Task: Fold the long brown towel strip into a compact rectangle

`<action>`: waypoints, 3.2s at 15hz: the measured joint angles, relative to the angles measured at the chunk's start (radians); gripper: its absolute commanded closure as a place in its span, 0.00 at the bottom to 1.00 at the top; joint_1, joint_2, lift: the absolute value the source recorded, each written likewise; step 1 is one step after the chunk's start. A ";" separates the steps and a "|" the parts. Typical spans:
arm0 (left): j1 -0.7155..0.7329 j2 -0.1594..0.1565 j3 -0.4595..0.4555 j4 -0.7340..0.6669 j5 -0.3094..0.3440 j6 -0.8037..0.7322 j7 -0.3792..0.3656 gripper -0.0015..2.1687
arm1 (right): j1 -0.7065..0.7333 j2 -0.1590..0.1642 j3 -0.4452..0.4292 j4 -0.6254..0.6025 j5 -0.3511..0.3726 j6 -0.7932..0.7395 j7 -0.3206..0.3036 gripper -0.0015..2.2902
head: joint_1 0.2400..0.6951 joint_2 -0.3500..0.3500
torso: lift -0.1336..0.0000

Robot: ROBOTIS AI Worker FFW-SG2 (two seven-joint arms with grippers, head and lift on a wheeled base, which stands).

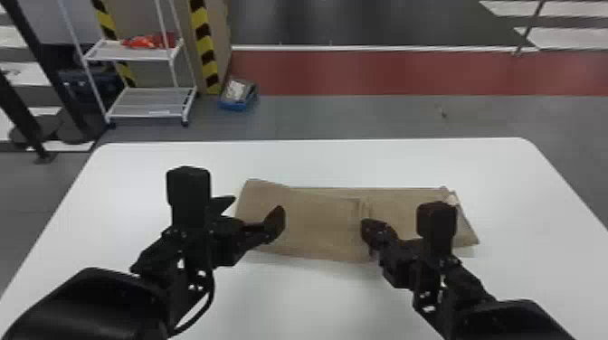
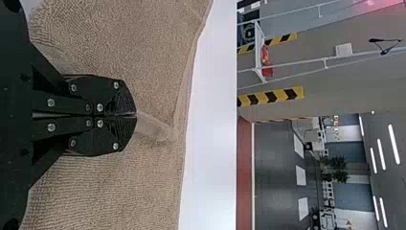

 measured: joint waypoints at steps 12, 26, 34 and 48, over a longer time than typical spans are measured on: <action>0.005 0.013 0.049 0.066 0.023 -0.231 0.013 0.03 | 0.016 0.000 -0.125 -0.030 -0.098 -0.208 0.013 0.57 | 1.00 0.46 | 0.07; 0.140 0.084 0.207 0.224 0.123 -0.716 0.070 0.03 | 0.040 0.000 -0.259 -0.098 -0.154 -0.100 0.038 0.57 | 1.00 0.56 | 0.07; 0.155 0.085 0.220 0.240 0.133 -0.744 0.070 0.03 | -0.010 0.000 -0.361 -0.109 -0.201 -0.022 0.078 0.57 | 1.00 0.52 | 0.07; 0.133 0.083 0.207 0.293 0.137 -0.756 0.067 0.03 | -0.057 0.000 -0.462 -0.020 -0.205 0.074 0.104 0.00 | 1.00 0.45 | 0.07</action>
